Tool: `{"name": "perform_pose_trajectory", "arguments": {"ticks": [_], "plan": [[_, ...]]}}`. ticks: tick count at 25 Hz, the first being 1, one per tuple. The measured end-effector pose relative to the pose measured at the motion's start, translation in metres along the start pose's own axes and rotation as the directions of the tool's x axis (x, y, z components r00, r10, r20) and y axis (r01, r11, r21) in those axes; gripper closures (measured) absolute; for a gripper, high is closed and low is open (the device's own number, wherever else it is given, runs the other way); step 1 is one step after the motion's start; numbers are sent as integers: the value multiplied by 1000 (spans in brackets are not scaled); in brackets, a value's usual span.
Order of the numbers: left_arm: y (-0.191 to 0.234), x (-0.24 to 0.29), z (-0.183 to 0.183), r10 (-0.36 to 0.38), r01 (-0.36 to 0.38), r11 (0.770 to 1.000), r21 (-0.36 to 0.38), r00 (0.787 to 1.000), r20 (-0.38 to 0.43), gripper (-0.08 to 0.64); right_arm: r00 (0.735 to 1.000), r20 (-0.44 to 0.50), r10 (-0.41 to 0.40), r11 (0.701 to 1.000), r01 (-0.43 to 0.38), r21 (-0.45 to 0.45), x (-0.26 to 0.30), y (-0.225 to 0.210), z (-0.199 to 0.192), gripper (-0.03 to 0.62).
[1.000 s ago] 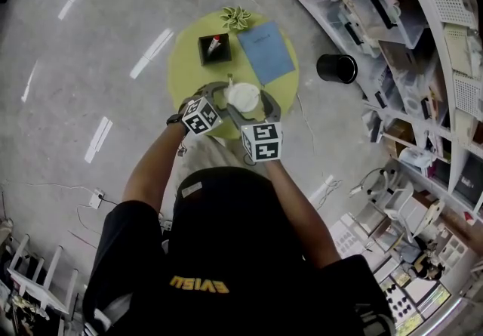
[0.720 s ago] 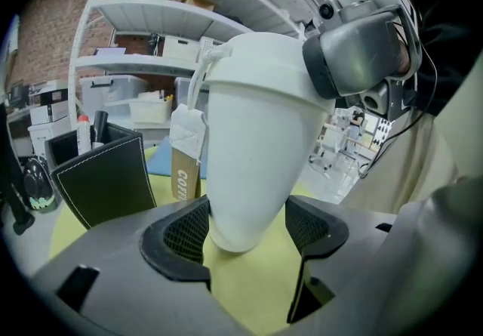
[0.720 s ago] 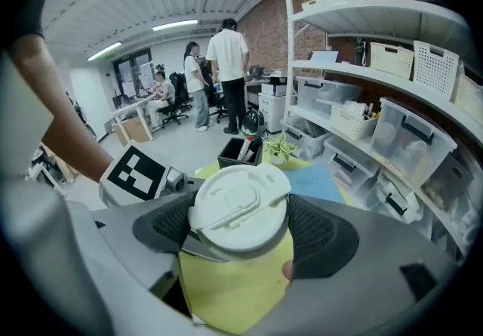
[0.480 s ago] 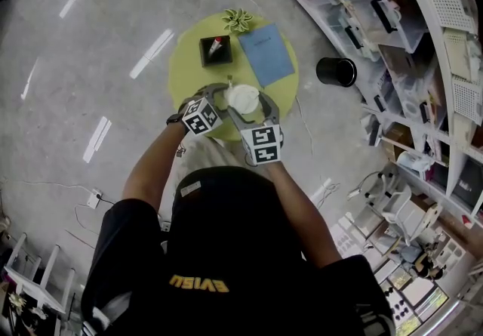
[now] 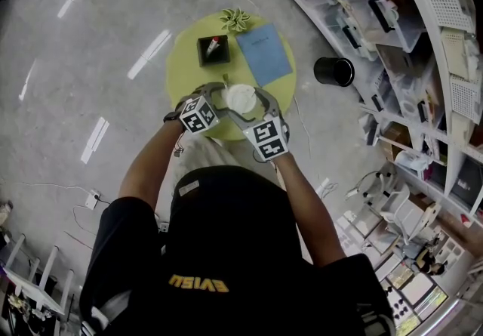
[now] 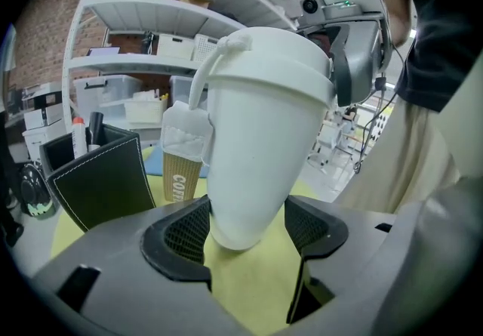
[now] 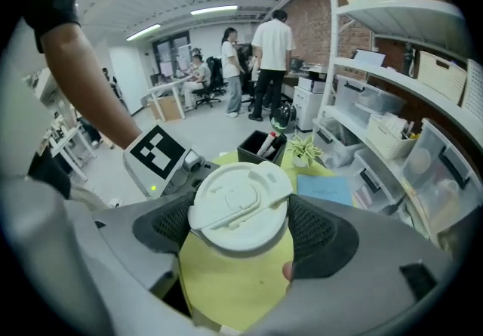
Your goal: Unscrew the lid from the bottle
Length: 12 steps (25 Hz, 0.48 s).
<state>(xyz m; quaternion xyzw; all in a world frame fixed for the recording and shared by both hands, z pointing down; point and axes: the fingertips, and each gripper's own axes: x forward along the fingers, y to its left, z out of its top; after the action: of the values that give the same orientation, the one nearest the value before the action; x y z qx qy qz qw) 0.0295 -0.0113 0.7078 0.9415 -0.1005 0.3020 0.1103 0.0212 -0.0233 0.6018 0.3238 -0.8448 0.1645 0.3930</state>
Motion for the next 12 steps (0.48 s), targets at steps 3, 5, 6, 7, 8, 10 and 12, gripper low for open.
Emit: {"name": "perform_pose_trajectory", "arguments": {"ticks": [3, 5, 6, 7, 8, 10, 12], "plan": [[-1, 1, -1, -3, 3, 1000, 7, 1000, -6, 235, 997, -24, 76, 994, -77, -77, 0, 2, -2, 199], [-2, 2, -1, -6, 6, 1000, 7, 1000, -8, 236, 991, -37, 126, 982, -130, -137, 0, 3, -3, 199], [-2, 2, -1, -7, 7, 1000, 8, 1000, -9, 236, 988, -48, 148, 973, -154, -173, 0, 3, -3, 199], [-1, 1, -2, -8, 8, 1000, 10, 1000, -10, 236, 984, -63, 168, 961, -178, -210, 0, 3, -3, 201], [-1, 1, -2, -8, 9, 1000, 12, 1000, -12, 237, 979, -81, 190, 948, -204, -244, 0, 4, -3, 199], [-2, 0, -2, -9, 9, 1000, 15, 1000, -16, 238, 967, -111, 230, 921, -253, -297, -1, 7, -1, 199], [-2, 0, -3, -7, 7, 1000, 17, 1000, -18, 239, 958, -132, 257, 899, -286, -332, -2, 8, 0, 199]]}}
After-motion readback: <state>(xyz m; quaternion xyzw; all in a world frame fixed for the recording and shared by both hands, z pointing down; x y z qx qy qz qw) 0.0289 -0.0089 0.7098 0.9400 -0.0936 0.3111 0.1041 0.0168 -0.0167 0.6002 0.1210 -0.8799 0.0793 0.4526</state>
